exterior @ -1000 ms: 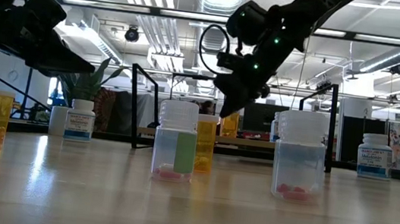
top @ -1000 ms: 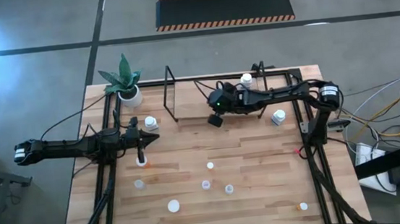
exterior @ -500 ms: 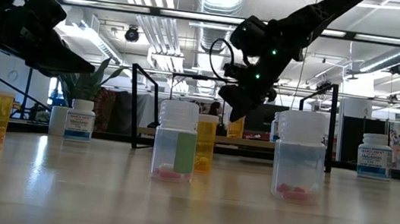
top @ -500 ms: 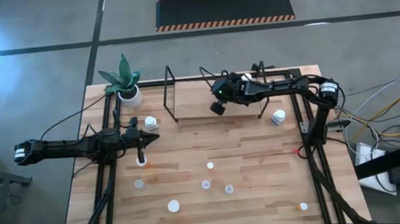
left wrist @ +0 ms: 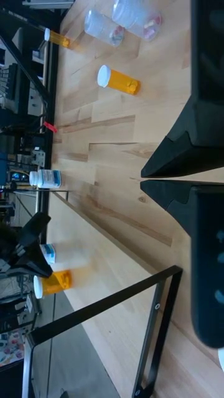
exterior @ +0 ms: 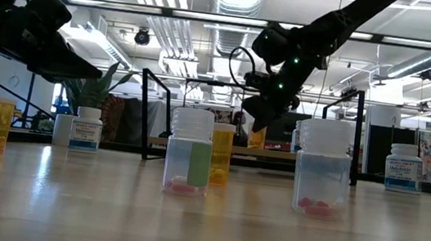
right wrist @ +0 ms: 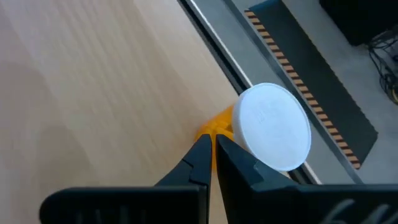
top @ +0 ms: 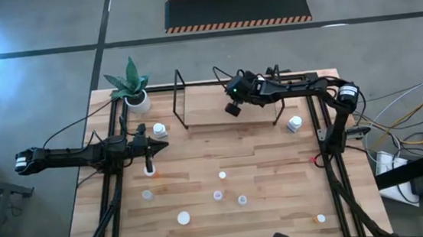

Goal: Pick and place medicine bottles onto shelf by color
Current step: Put the middle large orange medicine bottle on the shelf, then put the top small orange medicine bottle on the shelf

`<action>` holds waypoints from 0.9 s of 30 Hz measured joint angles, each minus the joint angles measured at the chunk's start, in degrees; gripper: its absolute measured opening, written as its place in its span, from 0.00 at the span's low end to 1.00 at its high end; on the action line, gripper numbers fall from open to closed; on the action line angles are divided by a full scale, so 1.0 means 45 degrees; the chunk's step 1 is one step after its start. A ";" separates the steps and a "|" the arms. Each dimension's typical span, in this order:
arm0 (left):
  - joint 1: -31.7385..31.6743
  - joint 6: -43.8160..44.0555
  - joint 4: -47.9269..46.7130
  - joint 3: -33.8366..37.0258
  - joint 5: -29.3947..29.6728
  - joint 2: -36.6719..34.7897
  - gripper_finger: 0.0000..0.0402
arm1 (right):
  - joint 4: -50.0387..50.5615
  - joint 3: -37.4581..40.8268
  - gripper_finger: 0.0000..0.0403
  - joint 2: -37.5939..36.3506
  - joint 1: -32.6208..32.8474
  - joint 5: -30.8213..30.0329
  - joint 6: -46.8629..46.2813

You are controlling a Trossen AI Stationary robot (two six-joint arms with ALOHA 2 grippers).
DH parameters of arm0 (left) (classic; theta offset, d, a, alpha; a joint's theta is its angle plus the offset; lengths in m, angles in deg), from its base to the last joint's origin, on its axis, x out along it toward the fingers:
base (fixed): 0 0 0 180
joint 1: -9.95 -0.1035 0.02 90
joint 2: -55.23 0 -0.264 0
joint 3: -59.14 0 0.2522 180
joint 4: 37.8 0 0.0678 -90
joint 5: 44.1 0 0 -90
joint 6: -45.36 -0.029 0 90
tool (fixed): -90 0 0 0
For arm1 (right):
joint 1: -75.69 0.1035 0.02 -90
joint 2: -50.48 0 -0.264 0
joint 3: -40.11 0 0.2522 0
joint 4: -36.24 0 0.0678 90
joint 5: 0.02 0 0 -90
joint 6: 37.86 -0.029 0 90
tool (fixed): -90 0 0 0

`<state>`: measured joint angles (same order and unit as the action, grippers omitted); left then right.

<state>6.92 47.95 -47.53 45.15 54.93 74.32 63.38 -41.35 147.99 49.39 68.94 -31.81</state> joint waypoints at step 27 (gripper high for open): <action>-0.0003 -0.0001 0.0000 -0.0001 0.0000 0.0000 0.00 | -0.1523 0.4175 0.07 -0.3417 0.7916 0.2482 -0.2263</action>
<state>6.91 47.95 -47.53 45.14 54.93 74.32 56.53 -22.57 132.62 85.01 80.11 -41.99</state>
